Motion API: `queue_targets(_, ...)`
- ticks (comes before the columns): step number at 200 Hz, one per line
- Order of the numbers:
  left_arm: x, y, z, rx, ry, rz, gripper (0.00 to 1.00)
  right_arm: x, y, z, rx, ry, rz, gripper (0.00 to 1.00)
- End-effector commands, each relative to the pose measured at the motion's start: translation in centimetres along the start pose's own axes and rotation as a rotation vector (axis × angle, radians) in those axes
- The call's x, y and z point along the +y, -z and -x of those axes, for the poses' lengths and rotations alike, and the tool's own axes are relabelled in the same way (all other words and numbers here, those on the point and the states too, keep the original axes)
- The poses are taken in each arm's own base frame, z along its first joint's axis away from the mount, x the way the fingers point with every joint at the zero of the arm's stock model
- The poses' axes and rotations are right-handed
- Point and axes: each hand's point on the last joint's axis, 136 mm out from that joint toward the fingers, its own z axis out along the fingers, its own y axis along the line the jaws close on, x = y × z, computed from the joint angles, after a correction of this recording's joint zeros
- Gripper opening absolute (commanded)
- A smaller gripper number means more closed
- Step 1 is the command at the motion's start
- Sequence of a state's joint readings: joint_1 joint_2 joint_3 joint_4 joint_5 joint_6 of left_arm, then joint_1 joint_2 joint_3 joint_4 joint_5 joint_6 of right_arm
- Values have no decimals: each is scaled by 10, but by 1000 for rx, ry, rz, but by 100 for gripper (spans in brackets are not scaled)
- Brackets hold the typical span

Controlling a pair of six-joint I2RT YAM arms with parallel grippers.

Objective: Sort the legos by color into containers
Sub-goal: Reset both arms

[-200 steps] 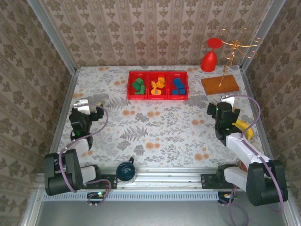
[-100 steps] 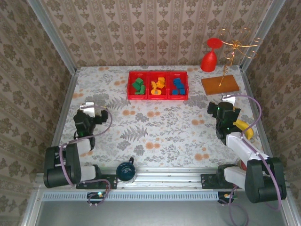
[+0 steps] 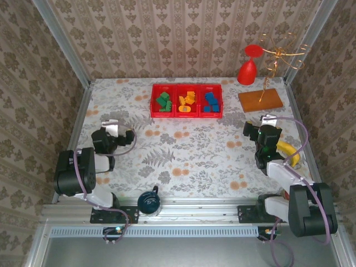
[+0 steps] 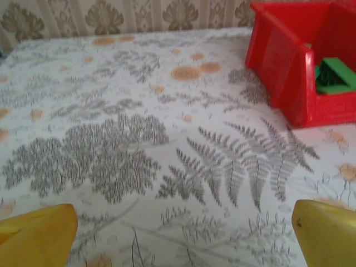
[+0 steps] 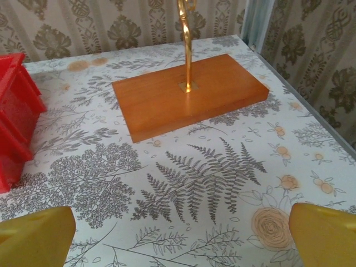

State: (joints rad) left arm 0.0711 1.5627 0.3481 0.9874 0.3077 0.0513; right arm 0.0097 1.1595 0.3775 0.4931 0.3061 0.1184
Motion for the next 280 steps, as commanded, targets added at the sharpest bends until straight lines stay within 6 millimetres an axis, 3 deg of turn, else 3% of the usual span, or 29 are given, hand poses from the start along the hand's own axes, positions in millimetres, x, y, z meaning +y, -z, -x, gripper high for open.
queue_targets(1, -3, -4, 7, -13, -33, -14, 100, 11, -2, 13, -85, 13, 66, 100)
queue_targets(32, 17, -5, 5, 14, -7, 124, 100, 16, -10, 5, -82, 11, 102, 100)
queue_targets(103, 17, -6, 5, 21, -14, 135, 100, 32, -18, -4, -118, -5, 190, 100)
queue_targets(128, 16, -6, 5, 21, -15, 135, 100, 37, -34, -24, -67, 9, 203, 100)
queue_targets(153, 16, -6, 5, 20, -16, 136, 100, 50, -44, -26, -6, 44, 249, 100)
queue_targets(207, 17, -6, 5, 21, -16, 137, 100, 75, -35, -29, -9, 104, 412, 100)
queue_targets(280, 16, -6, 5, 22, -17, 138, 100, 75, -34, -29, -9, 104, 418, 100)
